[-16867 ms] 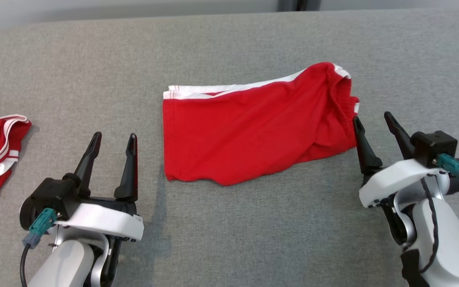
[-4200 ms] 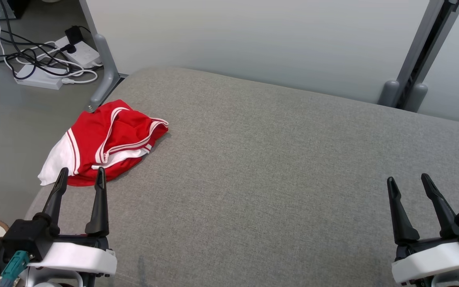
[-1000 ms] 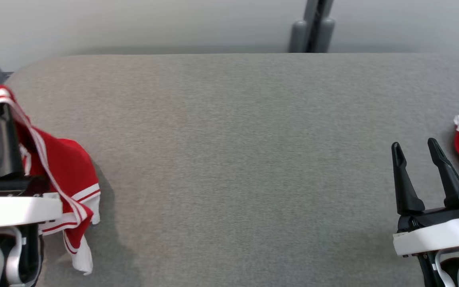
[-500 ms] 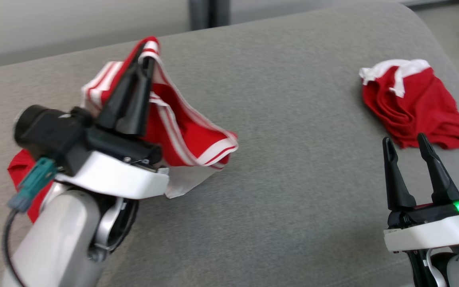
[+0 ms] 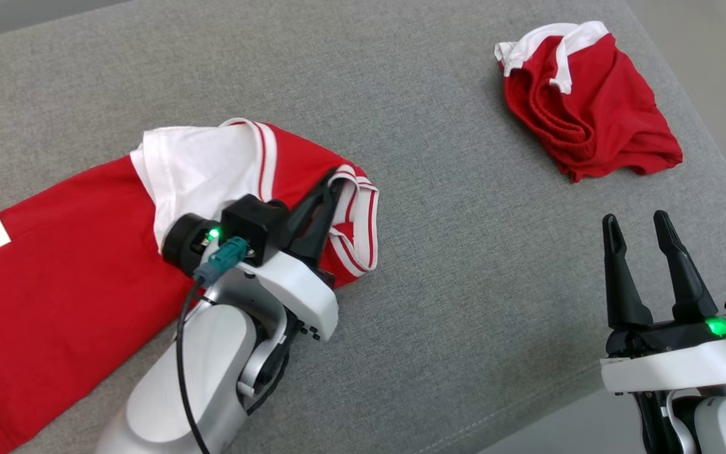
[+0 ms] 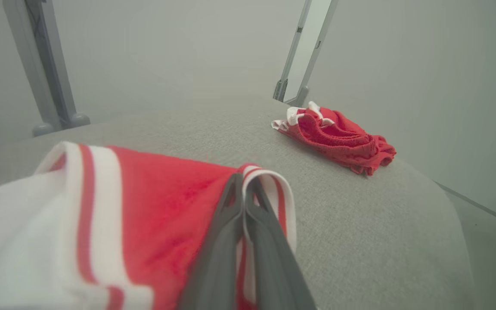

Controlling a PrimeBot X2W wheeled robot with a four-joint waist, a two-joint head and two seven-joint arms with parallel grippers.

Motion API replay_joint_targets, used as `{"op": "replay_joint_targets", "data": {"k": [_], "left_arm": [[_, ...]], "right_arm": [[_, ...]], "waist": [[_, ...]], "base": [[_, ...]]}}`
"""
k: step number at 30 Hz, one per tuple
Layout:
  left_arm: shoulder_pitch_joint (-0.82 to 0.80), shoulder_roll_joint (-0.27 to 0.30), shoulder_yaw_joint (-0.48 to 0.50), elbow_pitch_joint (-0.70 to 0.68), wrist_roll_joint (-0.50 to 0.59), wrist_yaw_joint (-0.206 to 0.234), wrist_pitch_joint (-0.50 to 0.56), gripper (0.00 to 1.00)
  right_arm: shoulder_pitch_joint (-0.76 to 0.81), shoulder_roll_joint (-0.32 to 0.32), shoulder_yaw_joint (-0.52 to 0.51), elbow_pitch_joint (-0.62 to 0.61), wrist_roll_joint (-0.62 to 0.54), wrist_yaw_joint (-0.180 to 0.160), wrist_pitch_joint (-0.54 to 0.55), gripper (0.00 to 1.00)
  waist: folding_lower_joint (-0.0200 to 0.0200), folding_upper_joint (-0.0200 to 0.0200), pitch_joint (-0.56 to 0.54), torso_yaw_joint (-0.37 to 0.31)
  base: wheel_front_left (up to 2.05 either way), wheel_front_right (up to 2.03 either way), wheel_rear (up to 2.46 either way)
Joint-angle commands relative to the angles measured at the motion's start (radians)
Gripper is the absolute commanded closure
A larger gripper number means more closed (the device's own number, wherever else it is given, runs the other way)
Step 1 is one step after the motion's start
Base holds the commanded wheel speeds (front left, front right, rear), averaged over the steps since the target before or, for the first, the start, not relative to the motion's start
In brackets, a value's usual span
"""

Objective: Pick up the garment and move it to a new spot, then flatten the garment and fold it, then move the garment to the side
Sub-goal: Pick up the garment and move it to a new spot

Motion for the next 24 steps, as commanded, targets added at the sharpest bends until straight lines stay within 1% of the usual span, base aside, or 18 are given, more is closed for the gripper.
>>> {"op": "replay_joint_targets", "data": {"k": [1,2,3,4,8,10,13,15,18,21,22,24], "left_arm": [[-0.021,0.002,0.0,0.006,0.006,-0.007,-0.009,0.82],[-0.024,-0.007,-0.009,0.024,0.006,-0.015,-0.017,0.5],[-0.028,-0.016,-0.018,0.038,0.005,-0.025,-0.027,0.0],[-0.032,-0.024,-0.027,0.048,0.007,-0.038,-0.038,0.0],[-0.02,-0.05,-0.055,0.048,0.008,-0.063,-0.098,0.0],[-0.003,-0.052,-0.062,0.03,0.004,-0.07,-0.122,0.0],[0.028,-0.05,-0.062,-0.012,-0.003,-0.067,-0.146,0.0],[0.049,-0.043,-0.047,-0.047,-0.015,-0.055,-0.161,0.0],[0.085,-0.02,-0.008,-0.088,-0.027,-0.027,-0.179,0.0],[0.111,0.007,0.046,-0.111,-0.044,0.004,-0.192,0.0],[0.131,0.026,0.088,-0.117,-0.061,0.022,-0.199,0.0],[0.151,0.05,0.126,-0.119,-0.076,0.036,-0.204,0.0]], "right_arm": [[-0.011,-0.003,-0.004,0.002,0.003,-0.001,-0.007,0.0],[-0.015,-0.003,-0.007,0.007,0.001,-0.001,-0.01,0.0],[-0.019,-0.003,-0.01,0.01,-0.002,-0.001,-0.012,0.0],[-0.021,-0.003,-0.013,0.014,-0.006,-0.001,-0.014,0.0],[-0.026,-0.003,-0.024,0.027,-0.021,-0.001,-0.01,0.0],[-0.028,-0.003,-0.035,0.028,-0.033,-0.001,-0.004,0.0],[-0.022,-0.003,-0.052,0.029,-0.056,-0.001,0.008,0.0],[-0.014,-0.003,-0.062,0.024,-0.069,-0.001,0.02,0.0],[-0.002,-0.004,-0.077,0.016,-0.085,-0.001,0.037,0.0],[0.003,-0.003,-0.085,0.004,-0.1,-0.001,0.054,0.0],[0.007,-0.004,-0.087,-0.003,-0.114,-0.001,0.066,0.0],[0.012,-0.004,-0.089,-0.006,-0.124,-0.001,0.077,0.0]], "waist": [[0.0,0.0,0.006,-0.003],[0.0,0.0,0.006,0.003],[0.0,0.0,0.004,0.01],[0.0,0.0,0.001,0.018],[0.0,0.0,-0.025,0.053],[0.0,0.0,-0.045,0.075],[0.0,0.0,-0.078,0.114],[0.0,0.0,-0.099,0.141],[0.0,0.0,-0.127,0.181],[0.0,0.0,-0.149,0.222],[0.0,0.0,-0.163,0.245],[0.0,0.0,-0.177,0.267]], "base": [[0.0,0.0,0.0],[0.0,0.0,0.0],[0.0,0.0,0.0],[0.0,0.0,0.0],[0.0,0.0,0.0],[0.0,0.0,0.0],[0.0,0.0,0.0],[0.0,0.0,0.0],[0.0,0.0,0.0],[0.0,0.0,0.0],[0.0,0.0,0.0],[0.0,0.0,0.0]]}}
